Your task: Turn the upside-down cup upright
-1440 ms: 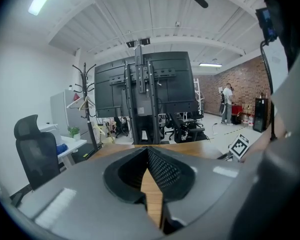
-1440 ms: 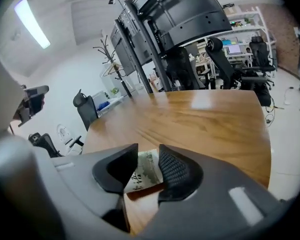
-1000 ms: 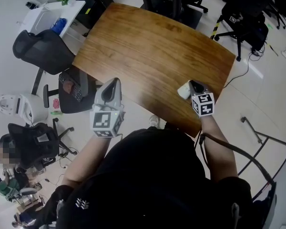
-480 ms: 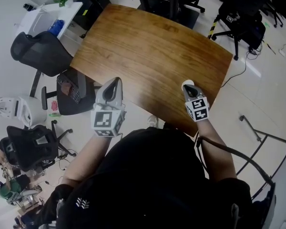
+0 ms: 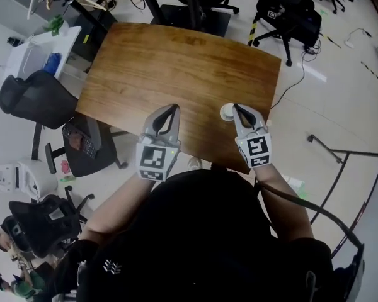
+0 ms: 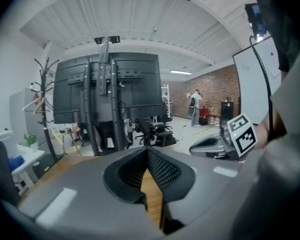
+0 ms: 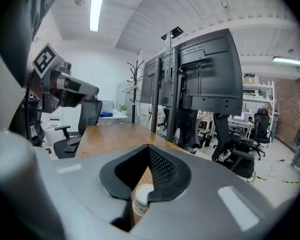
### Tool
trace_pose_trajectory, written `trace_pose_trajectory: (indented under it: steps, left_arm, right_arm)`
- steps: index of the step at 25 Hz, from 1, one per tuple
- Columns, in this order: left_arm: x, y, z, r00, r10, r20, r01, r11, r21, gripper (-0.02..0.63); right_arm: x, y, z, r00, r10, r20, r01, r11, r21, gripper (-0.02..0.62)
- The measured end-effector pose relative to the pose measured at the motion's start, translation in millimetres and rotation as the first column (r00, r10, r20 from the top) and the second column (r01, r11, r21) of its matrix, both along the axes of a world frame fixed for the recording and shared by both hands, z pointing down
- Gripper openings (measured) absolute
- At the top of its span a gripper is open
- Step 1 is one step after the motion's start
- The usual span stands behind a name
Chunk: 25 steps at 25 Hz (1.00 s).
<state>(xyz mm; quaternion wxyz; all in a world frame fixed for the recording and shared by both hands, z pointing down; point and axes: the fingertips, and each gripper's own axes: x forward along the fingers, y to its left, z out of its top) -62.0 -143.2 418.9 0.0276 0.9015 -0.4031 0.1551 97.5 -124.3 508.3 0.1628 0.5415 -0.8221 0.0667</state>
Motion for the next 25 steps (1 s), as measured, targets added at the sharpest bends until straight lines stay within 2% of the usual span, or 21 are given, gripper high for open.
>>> trace_pose_trajectory:
  steps: [2,5,9,14,18,25]
  left_arm:
    - [32.7,9.1,7.3,0.996,0.089,-0.016,-0.089,0.996,-0.008,0.000]
    - [62.4,17.7,20.3,0.986,0.167,-0.024,-0.167,0.986,-0.015,0.000]
    - [86.2,22.7,34.0,0.969,0.246,0.030,-0.247,0.967,0.059,0.000]
    - [107.1,22.4,60.9,0.955,0.297,0.020,-0.296,0.955,-0.016,0.000]
    - [123.5,31.7,63.2,0.930,0.368,0.021,-0.368,0.930,-0.018,0.000]
    - [144.0,41.3,58.6,0.901,0.433,0.036,-0.431,0.901,-0.041,0.000]
  right_arm:
    - [8.9,5.6,-11.9,0.997,0.068,0.037,-0.069,0.997,0.023,0.000]
    - [30.3,11.8,-17.8,0.979,0.184,0.089,-0.186,0.982,0.015,0.000]
    - [52.4,24.6,-25.4,0.959,0.268,0.093,-0.270,0.963,0.009,0.000]
    - [55.6,42.3,-27.9,0.955,0.293,0.049,-0.293,0.956,0.008,0.000]
    - [63.7,54.8,-31.1,0.946,0.323,0.036,-0.323,0.946,0.003,0.000]
    - [77.7,63.1,-29.2,0.933,0.358,0.045,-0.358,0.934,-0.003,0.000]
